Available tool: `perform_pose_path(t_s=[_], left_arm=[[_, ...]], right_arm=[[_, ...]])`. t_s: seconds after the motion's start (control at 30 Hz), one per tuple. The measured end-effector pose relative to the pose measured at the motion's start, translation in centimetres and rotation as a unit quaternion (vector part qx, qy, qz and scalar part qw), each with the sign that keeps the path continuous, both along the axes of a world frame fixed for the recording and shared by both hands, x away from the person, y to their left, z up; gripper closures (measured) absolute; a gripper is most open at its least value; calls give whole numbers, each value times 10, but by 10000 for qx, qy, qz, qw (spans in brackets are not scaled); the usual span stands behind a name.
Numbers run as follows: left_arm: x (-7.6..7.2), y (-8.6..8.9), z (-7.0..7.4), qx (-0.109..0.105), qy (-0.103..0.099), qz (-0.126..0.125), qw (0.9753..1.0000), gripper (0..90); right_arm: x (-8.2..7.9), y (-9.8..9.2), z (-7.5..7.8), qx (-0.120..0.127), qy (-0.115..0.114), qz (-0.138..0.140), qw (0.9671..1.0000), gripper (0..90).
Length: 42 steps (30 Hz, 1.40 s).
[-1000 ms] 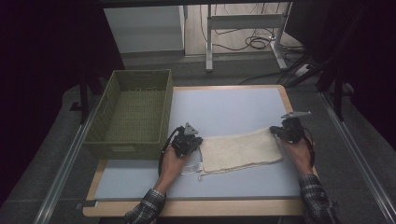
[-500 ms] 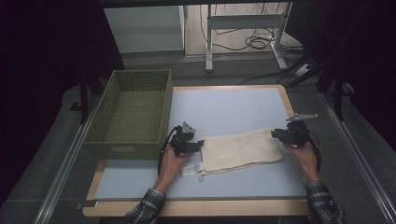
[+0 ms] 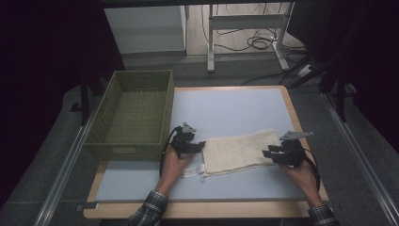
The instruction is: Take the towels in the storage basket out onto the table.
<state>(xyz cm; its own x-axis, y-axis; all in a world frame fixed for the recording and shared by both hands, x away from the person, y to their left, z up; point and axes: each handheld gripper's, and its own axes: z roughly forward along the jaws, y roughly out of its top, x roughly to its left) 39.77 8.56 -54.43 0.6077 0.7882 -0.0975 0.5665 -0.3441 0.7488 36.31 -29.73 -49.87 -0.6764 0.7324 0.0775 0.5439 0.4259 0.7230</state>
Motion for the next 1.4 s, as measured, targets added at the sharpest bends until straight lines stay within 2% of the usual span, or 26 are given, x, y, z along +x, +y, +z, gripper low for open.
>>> perform_pose_path(t_s=[0.3,0.5,0.8,1.03,1.2,1.27,1.33,1.4], left_arm=[[0,0,0,-15,9,10,10000,397],[0,0,0,-19,9,15,10000,398],[0,1,0,15,14,4,10000,402],[0,1,0,13,15,7,10000,403],[0,1,0,4,23,0,10000,405],[0,1,0,-2,18,2,10000,404],[0,1,0,9,14,1,10000,404],[0,1,0,35,-6,11,10000,403]], right_arm=[[-15,43,-9,31,66,627,9980,645],[-21,75,-13,49,135,1041,9945,665],[-29,128,-21,78,291,1614,9864,670],[-37,164,-23,87,291,1997,9794,660],[-39,183,-26,-80,244,2021,9790,598],[-41,188,-28,-258,184,1977,9797,596],[-45,192,-29,-423,19,1894,9810,636],[-50,195,-29,-694,-246,1856,9799,704]])
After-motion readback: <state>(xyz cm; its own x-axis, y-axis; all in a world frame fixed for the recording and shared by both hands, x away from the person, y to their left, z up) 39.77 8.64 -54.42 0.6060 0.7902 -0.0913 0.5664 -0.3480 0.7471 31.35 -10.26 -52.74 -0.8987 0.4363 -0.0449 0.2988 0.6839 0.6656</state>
